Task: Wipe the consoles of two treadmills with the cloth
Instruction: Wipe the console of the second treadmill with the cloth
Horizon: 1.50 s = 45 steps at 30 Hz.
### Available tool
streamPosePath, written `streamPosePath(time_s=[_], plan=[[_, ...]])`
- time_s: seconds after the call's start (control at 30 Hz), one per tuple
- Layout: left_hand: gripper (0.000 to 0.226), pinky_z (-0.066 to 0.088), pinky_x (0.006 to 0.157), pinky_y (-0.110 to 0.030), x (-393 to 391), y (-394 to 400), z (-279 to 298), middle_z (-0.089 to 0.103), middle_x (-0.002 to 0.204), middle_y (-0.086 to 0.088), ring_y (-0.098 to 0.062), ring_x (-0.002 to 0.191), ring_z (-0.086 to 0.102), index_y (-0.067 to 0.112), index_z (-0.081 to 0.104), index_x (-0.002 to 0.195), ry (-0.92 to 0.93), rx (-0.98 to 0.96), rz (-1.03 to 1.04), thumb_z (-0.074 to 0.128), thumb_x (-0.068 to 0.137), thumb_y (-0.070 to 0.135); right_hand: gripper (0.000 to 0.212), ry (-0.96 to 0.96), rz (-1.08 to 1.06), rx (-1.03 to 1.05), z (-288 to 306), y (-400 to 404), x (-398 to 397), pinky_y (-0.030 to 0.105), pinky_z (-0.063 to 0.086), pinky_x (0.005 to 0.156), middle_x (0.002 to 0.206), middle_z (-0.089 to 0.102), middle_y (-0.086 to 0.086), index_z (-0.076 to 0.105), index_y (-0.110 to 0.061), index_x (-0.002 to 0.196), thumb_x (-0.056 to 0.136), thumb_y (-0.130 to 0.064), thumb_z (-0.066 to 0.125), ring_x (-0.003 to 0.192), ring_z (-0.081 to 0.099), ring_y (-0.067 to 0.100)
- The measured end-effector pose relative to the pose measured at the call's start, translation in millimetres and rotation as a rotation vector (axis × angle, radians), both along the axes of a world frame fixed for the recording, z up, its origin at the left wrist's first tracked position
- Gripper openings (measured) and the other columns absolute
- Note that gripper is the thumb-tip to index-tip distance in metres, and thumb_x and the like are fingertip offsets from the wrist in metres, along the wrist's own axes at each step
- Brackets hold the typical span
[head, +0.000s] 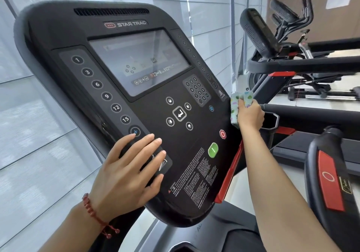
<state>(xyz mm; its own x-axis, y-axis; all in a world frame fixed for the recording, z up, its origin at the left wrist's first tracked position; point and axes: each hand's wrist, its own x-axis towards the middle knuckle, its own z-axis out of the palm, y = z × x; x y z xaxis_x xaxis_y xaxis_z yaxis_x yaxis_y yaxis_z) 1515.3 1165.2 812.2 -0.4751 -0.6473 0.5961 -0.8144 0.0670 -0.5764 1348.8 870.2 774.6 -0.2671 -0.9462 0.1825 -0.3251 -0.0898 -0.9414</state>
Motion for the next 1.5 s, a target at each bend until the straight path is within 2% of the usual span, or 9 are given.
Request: streamPosePath(time_s=[0.13,0.3,0.57,0.83,1.07,1.3,1.5], plan=[[0.037,0.035,0.102,-0.045,2.3,1.6,7.5,0.064,0.117,-0.013,-0.026,0.118,0.052,0.006,0.072,0.1,-0.011,-0.001,0.01,0.047,0.09,0.032,0.045,-0.021,-0.053,0.037,7.5,4.0,8.0,0.04,0.044,0.086,0.119,0.061,0.019,0.057,-0.004,0.113,0.092,-0.043,0.046,0.112,0.054,0.038],[0.039,0.038,0.098,-0.049,15.5,-0.8,40.9,0.064,0.116,-0.014,-0.028,0.113,0.056,0.005,0.072,0.102,-0.024,-0.095,-0.004,0.046,0.092,0.032,0.042,-0.075,-0.063,0.063,17.0,2.9,13.5,0.038,0.045,0.085,0.117,0.063,0.016,0.06,-0.007,0.113,0.09,-0.041,0.05,0.11,0.056,0.036],[0.045,0.038,0.097,-0.051,49.1,-12.7,86.0,0.066,0.111,-0.016,-0.033,0.105,0.062,0.002,0.072,0.098,-0.014,-0.132,0.007,0.038,0.095,0.031,0.042,-0.051,-0.052,-0.041,34.9,-5.3,30.7,0.039,0.046,0.084,0.114,0.064,0.018,0.061,-0.005,0.107,0.09,-0.041,0.05,0.108,0.056,0.037],[0.042,0.041,0.094,-0.049,53.9,-17.4,86.7,0.068,0.106,-0.016,-0.034,0.102,0.063,0.003,0.074,0.092,-0.003,-0.142,-0.05,0.038,0.089,0.025,0.036,-0.032,0.02,-0.182,86.1,-14.8,67.0,0.031,0.033,0.074,0.107,0.065,0.015,0.06,-0.005,0.1,0.09,-0.038,0.05,0.104,0.056,0.032],[0.042,0.042,0.093,-0.049,56.5,-18.0,85.0,0.068,0.107,-0.016,-0.034,0.104,0.062,0.002,0.074,0.092,0.011,-0.134,-0.066,0.039,0.087,0.024,0.035,-0.052,0.071,-0.261,130.0,-23.3,97.0,0.028,0.036,0.07,0.102,0.066,0.011,0.061,-0.007,0.097,0.09,-0.04,0.051,0.097,0.06,0.029],[0.043,0.041,0.094,-0.048,56.0,-17.7,84.2,0.067,0.109,-0.016,-0.033,0.107,0.061,0.002,0.074,0.093,0.023,-0.133,-0.061,0.039,0.087,0.025,0.034,-0.059,0.217,-0.344,185.8,-26.1,130.1,0.028,0.039,0.07,0.104,0.066,0.01,0.061,-0.009,0.101,0.088,-0.039,0.051,0.096,0.06,0.028],[0.042,0.041,0.095,-0.047,56.1,-16.5,84.3,0.066,0.11,-0.016,-0.032,0.108,0.06,0.002,0.074,0.094,0.015,-0.141,-0.056,0.038,0.089,0.025,0.039,-0.031,0.286,-0.426,178.8,-29.6,126.9,0.026,0.038,0.071,0.104,0.067,0.012,0.061,-0.007,0.102,0.089,-0.043,0.051,0.097,0.06,0.028]])
